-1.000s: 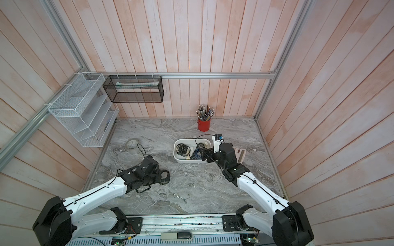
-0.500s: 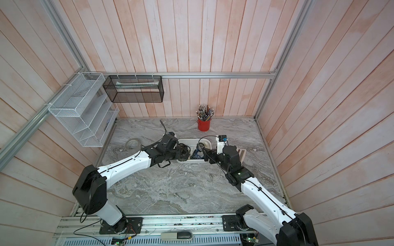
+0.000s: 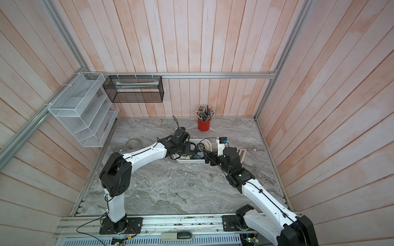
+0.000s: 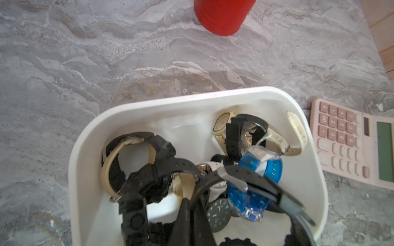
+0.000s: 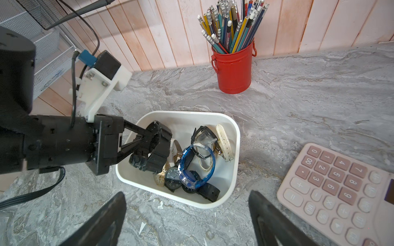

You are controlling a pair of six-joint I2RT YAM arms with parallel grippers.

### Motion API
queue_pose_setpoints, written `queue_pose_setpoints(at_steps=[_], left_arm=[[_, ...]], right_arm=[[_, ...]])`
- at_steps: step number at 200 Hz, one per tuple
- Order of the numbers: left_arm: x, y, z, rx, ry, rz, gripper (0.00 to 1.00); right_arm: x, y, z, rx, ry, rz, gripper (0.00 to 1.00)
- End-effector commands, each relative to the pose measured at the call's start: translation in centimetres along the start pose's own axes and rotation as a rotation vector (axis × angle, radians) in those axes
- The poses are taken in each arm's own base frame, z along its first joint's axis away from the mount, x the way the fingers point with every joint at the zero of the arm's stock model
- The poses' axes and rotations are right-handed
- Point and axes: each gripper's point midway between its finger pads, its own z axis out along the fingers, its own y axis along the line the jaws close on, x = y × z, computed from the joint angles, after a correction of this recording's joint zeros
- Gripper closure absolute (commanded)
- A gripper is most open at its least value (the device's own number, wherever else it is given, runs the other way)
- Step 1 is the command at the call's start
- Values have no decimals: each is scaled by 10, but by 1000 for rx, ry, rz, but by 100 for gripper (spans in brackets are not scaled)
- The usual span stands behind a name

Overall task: Put the watch into the storage box
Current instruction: Place the watch in the storage box.

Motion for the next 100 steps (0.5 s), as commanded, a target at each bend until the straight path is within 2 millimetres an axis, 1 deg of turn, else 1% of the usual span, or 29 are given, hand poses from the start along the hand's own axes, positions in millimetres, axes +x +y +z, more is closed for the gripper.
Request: queue_pose_setpoints(at_steps=[1,37,74,89,100], left_arm=[[0,3,13,-41,10,24,100],[13,12,29,-90,46,33,100],[27,17,41,-121,90,53,100],[29,16,43,-120,94,52,100],[27,14,40,-116,96,52,100]], right_arm=[[3,-4,0,11,6,-5,8],[7,-6,0,19,14,-5,8],[9,-5,3,13,24,1,8],[9,-5,4,13,25,1,8],[9,-5,5,10,28,5,8]])
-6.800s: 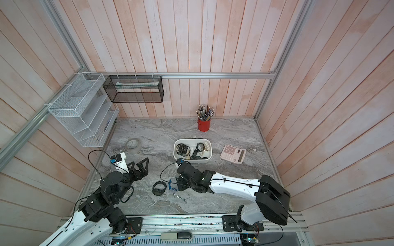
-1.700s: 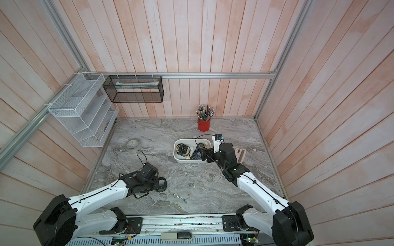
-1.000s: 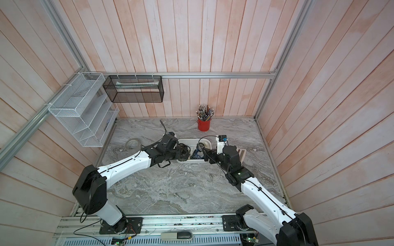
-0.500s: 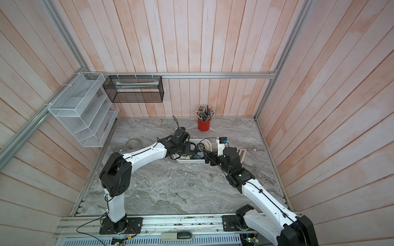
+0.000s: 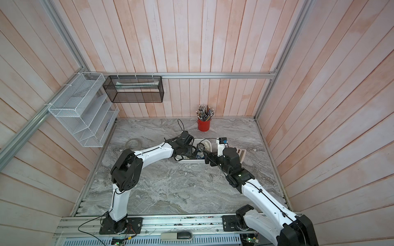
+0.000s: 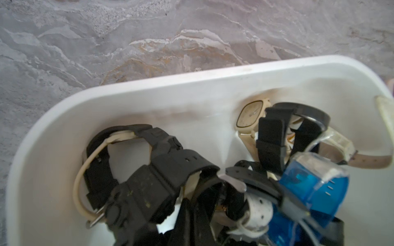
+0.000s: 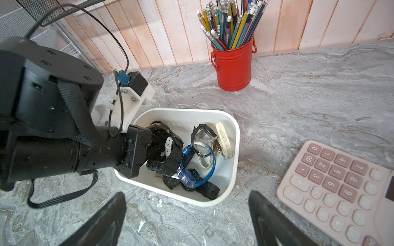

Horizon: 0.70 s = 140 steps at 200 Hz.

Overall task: Put the watch into the storage box
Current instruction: Place the watch in the storage box.

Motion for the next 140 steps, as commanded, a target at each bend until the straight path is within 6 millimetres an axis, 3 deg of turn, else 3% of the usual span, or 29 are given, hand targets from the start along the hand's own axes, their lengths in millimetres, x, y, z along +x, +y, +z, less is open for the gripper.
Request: queue_pose_setpoints(at_steps=[1,17,46,65,86,110,140], left_arm=[[0,4,2,-31,10,16,100],[-8,1,-10,-10,-15,8,83],[-28,-7,-44,52,-97,-11,41],[-41,-12,-71,107,-160,-29,24],[-54,-17,-104,179,-244,-48,11],[-64,-20,-136,242,-322,-65,5],[-55,-13,-166,314,-400,-85,0]], right_arm=[[3,-3,3,5,13,5,8],[2,-1,3,-2,13,5,8],[0,0,4,-4,9,5,8],[-3,2,5,-13,6,11,9],[-5,4,6,-18,3,8,9],[-7,5,8,-20,5,9,9],[-7,7,8,-29,9,7,9]])
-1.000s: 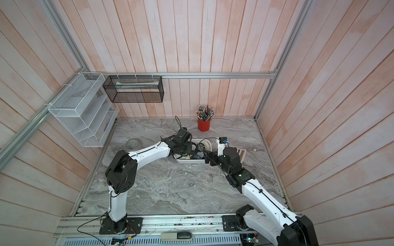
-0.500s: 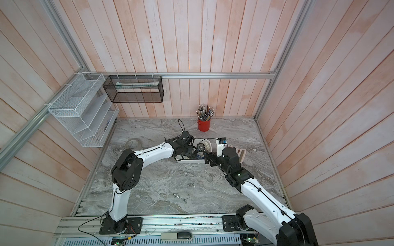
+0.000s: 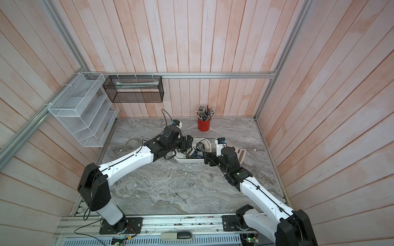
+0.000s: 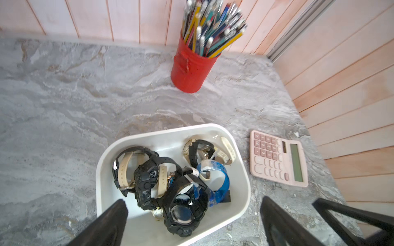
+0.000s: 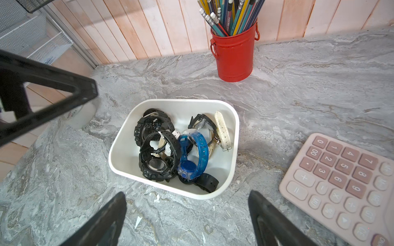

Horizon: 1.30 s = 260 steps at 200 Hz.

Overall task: Put the watch into the storage box
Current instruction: Place the watch in the storage box, then pick up the watch at the center of the board.

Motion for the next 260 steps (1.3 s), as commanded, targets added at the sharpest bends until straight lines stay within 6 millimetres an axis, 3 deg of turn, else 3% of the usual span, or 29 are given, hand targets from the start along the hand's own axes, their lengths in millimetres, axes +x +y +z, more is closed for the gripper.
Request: queue_pose_setpoints(at_steps=[1,24,45,84,111,147,194,230,260], left_arm=[[0,-2,-19,68,-64,-19,0],[20,19,-47,79,-130,-56,0],[55,50,-69,64,-154,-117,0],[103,85,-94,55,-144,-196,0],[108,95,-104,30,-163,-216,1],[112,102,-111,18,-176,-225,0],[114,105,-125,32,-201,-207,0],[109,107,-137,33,-240,-215,0],[106,112,-143,13,-260,-215,0]], right_arm=[[-17,8,-1,-28,-33,4,9],[-13,8,1,-29,-18,12,9],[-8,9,4,-38,6,18,9],[4,12,9,-63,49,32,13],[14,15,8,-83,89,20,18],[43,28,4,-129,173,13,26],[98,63,-3,-187,289,-63,36],[136,93,-8,-255,375,-124,37],[166,105,-8,-268,455,-188,42]])
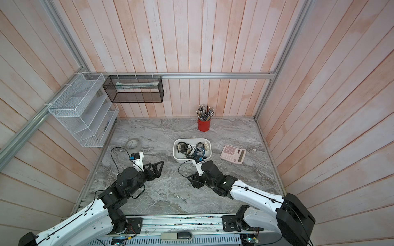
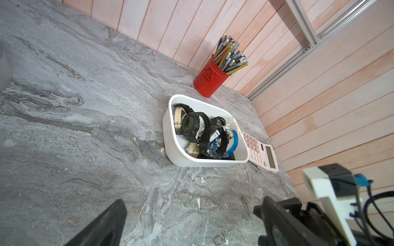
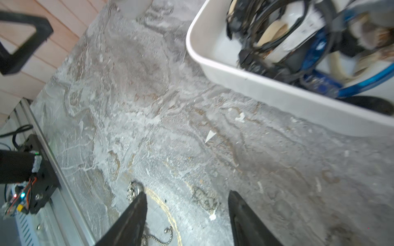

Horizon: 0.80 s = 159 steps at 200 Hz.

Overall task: Put the watch into the storage box
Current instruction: Pick up the watch at the center of the board.

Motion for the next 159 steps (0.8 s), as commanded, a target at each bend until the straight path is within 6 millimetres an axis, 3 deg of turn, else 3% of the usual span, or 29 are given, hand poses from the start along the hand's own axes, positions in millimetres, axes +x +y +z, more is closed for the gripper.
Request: queue_pose_setpoints(at_steps=[1,36,84,159], left_arm=[[1,12,-4,-48,-8,20,0],[-4,14,-7,-54,-33,23,0],[-6,19,-9,-83,-44,17,0],[-9,21,-11,-93,-51,20,0]], right_arm=[[20,4,11,22,64,-19,42],[42,22,24,-13,135,-75,51],[67,43,37,-6,231,-174,56],[94,57,50,-2,305,-246,64]])
